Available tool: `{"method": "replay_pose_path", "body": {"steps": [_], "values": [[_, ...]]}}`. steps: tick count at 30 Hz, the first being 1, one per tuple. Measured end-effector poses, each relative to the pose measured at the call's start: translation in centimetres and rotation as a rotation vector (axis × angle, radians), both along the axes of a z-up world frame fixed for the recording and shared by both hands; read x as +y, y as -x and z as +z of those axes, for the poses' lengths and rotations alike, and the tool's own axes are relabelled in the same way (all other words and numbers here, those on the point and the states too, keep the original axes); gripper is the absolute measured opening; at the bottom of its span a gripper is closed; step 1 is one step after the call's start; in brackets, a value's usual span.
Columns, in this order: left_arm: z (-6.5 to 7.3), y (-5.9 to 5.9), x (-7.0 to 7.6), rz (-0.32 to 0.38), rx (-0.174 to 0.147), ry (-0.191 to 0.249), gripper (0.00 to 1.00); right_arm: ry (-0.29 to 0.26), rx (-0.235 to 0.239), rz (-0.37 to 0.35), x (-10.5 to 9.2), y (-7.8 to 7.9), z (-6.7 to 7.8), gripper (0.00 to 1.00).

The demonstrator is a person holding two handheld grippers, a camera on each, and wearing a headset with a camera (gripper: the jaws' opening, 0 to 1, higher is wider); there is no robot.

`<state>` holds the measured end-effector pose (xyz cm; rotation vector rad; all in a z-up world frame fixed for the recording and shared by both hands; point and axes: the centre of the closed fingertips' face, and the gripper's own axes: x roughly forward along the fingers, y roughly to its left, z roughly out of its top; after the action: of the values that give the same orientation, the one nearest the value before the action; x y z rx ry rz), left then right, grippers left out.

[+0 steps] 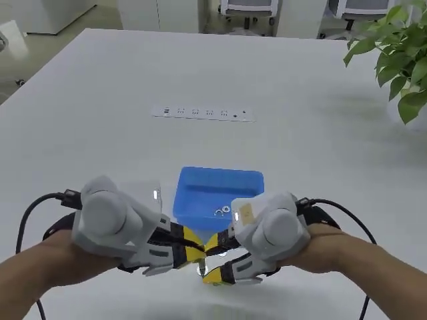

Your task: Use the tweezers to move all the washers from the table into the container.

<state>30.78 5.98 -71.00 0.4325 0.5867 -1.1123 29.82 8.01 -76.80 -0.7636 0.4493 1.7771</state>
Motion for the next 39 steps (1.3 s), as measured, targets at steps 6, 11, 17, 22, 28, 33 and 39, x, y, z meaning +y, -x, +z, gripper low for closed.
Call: {"method": "replay_pose_path", "body": {"steps": [6,11,17,22,28,33,39], "values": [[-0.01,0.02,-0.09,-0.007,0.002,0.001,0.06,0.0,-0.006,0.005,0.38,0.11,-0.07,0.17],[-0.02,0.01,-0.03,-0.006,0.003,0.003,0.06,0.001,-0.02,0.01,0.55,0.07,-0.23,0.14],[-0.06,0.02,0.12,-0.005,0.009,0.004,0.06,-0.003,-0.035,0.014,0.64,0.03,-0.3,0.11],[-0.11,0.06,0.12,0.0,0.015,0.012,0.06,-0.006,-0.033,0.019,0.62,0.04,-0.26,0.1],[-0.15,0.06,0.21,0.01,0.016,0.016,0.06,-0.014,-0.031,0.013,0.66,0.01,-0.25,0.09],[-0.29,0.17,0.32,0.017,0.019,0.014,0.1,-0.008,-0.034,0.013,0.66,-0.01,-0.22,0.09],[-0.3,0.39,0.54,0.042,0.029,0.034,0.21,-0.009,-0.036,0.009,0.53,-0.09,0.12,0.09]]}}
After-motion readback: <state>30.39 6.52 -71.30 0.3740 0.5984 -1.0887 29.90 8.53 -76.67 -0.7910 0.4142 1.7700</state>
